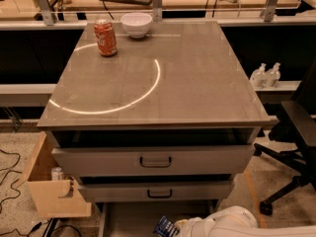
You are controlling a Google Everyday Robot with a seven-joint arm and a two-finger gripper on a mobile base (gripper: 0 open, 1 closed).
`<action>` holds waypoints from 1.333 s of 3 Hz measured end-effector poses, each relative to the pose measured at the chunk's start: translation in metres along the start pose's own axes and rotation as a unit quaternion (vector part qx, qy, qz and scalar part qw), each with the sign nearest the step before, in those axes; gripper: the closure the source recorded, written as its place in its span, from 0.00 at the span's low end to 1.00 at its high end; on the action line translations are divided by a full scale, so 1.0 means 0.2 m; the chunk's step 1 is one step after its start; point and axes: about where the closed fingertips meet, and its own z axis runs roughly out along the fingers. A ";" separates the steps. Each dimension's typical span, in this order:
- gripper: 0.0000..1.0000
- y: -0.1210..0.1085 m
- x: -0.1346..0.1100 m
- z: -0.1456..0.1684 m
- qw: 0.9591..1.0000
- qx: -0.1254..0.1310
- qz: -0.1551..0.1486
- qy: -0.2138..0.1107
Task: Pick rxbar blueberry from bottom drawer and place on counter
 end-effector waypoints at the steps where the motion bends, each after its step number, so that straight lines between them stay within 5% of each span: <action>1: 1.00 -0.04 -0.12 -0.18 0.999 0.009 0.023 -0.022; 2: 1.00 -0.12 -0.28 -0.48 0.998 0.020 0.030 -0.047; 4: 1.00 -0.11 -0.32 -1.02 0.998 0.051 0.005 -0.029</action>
Offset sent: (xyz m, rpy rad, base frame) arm 0.0301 -0.0894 0.1960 0.0386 -0.1017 -0.0258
